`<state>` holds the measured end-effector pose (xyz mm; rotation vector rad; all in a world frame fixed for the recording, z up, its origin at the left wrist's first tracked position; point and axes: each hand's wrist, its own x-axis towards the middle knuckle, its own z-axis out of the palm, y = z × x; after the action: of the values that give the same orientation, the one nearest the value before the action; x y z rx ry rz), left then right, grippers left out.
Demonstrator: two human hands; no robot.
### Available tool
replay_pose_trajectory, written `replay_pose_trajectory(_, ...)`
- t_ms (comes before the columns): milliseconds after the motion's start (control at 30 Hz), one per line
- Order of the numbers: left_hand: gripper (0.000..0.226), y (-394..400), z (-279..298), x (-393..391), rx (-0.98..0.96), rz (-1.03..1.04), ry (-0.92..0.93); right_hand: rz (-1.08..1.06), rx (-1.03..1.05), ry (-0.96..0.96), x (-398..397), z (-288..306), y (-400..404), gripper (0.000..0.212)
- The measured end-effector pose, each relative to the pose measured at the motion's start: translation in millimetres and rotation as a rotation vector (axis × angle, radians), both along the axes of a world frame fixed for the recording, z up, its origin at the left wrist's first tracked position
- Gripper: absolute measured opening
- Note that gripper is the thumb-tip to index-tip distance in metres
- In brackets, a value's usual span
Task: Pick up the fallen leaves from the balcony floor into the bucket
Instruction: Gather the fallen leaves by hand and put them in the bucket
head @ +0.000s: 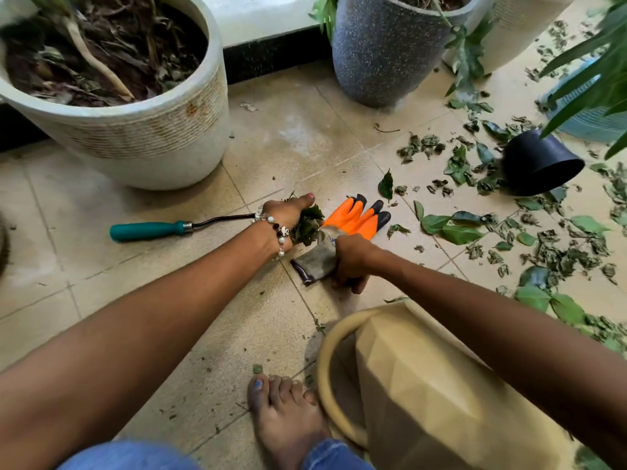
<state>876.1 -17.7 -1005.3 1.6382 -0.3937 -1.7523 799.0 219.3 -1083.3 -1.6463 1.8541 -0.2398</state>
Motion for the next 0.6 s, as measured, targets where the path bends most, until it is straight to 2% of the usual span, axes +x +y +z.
replay_pose_trajectory(67, 0.048, 2.6, 2.0, -2.9, -0.004, -0.045, -0.022, -0.007, -0.111, 0.113, -3.7, -7.3, -8.6, 0.021)
replay_pose_trajectory(167, 0.046, 5.5, 3.2, -10.5, -0.022, -0.07, -0.071, -0.008, -0.046, -0.029, 1.9, -29.2, 9.2, 0.016)
replay_pose_trajectory(200, 0.047, 6.7, 4.1, -14.8, -0.027, -0.085, -0.079, 0.034, -0.033, -0.12, -13.5, -7.4, -20.1, 0.017)
replay_pose_trajectory(233, 0.049, 6.6, 2.2, -19.9, -0.046, -0.092, -0.083, 0.103, 0.006, -0.131, -37.6, 34.4, -63.9, 0.031)
replay_pose_trajectory(267, 0.048, 8.6, 6.5, -24.5, -0.045, -0.105, -0.096, 0.15, -0.017, -0.129, -63.1, 83.1, -115.4, 0.048)
replay_pose_trajectory(300, 0.048, 7.6, 4.3, -32.0, -0.053, -0.102, -0.099, 0.113, -0.121, -0.125, -80.2, 123.1, -170.2, 0.052)
replay_pose_trajectory(333, 0.05, 7.3, 5.2, -38.4, -0.043, -0.098, -0.092, 0.072, -0.114, -0.168, -91.1, 148.4, -213.0, 0.042)
replay_pose_trajectory(367, 0.052, 4.6, 2.6, -46.7, -0.028, -0.076, -0.073, 0.128, 0.023, -0.151, -104.8, 164.8, -231.9, 0.031)
replay_pose_trajectory(433, 0.058, 3.1, 4.9, -58.1, 0.015, -0.059, -0.025, 0.285, -0.07, 0.216, -111.3, 154.6, -242.0, 0.019)
replay_pose_trajectory(467, 0.064, 0.9, 1.0, -64.5, 0.048, -0.058, 0.016, 0.36, -0.118, 0.26, -104.8, 148.0, -232.4, 0.016)
replay_pose_trajectory(533, 0.08, -2.3, -9.7, -75.7, 0.087, -0.032, 0.054, 0.547, -0.006, 0.296, -107.1, 135.9, -223.7, 0.015)
replay_pose_trajectory(600, 0.086, -1.5, -10.1, -86.5, 0.049, -0.03, 0.077, 0.509, 0.083, 0.159, -128.4, 142.2, -232.4, 0.009)
